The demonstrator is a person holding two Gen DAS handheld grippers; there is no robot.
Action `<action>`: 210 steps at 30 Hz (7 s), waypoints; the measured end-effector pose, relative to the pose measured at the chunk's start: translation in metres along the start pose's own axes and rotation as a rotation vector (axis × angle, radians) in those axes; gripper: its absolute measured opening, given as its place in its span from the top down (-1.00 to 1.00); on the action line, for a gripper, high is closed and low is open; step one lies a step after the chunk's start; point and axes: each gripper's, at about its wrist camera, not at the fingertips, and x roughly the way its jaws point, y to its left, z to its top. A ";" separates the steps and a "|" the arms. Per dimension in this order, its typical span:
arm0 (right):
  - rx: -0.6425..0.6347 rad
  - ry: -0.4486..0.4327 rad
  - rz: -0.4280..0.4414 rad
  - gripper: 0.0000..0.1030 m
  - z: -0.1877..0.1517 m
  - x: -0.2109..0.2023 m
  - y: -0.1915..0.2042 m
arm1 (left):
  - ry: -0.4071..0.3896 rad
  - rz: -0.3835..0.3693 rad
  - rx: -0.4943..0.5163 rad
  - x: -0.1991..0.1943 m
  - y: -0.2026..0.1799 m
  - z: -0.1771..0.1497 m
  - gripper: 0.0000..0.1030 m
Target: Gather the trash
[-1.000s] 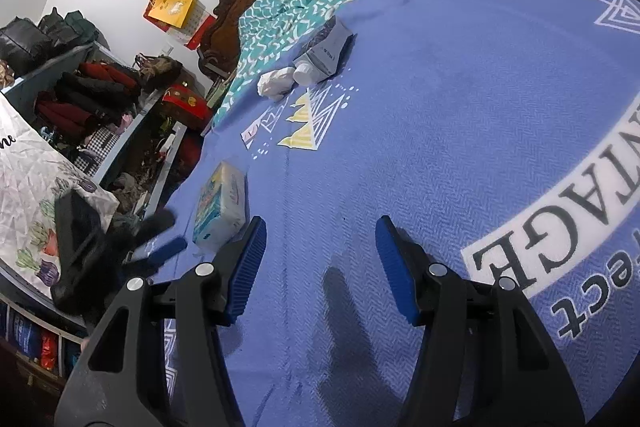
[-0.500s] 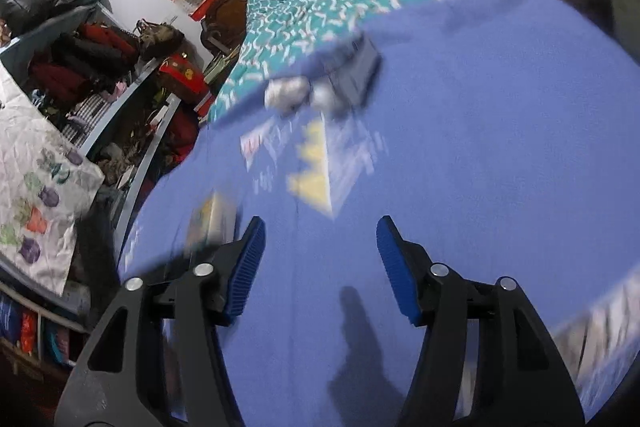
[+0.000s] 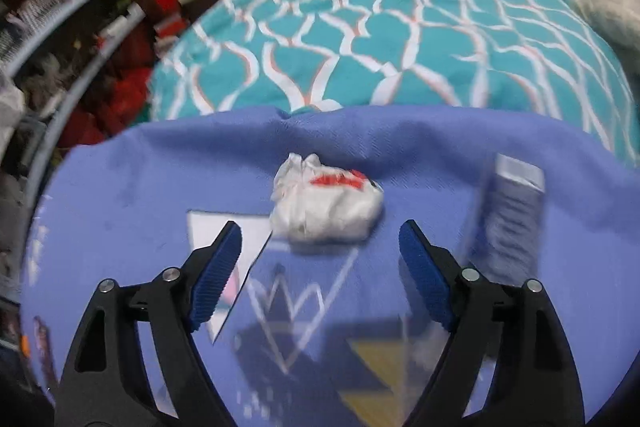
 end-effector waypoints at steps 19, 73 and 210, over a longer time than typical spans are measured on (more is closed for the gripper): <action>-0.115 -0.167 0.143 0.03 -0.170 -0.158 -0.008 | 0.003 -0.006 0.010 0.002 0.001 0.000 -0.30; 0.666 -0.532 -0.305 -0.59 -0.448 -0.370 -0.454 | 0.408 -0.439 0.559 0.154 -0.502 -0.063 -0.70; -0.447 -0.110 0.125 -0.30 -0.398 -0.212 -0.034 | 0.286 -0.440 0.123 -0.025 -0.072 -0.092 -0.37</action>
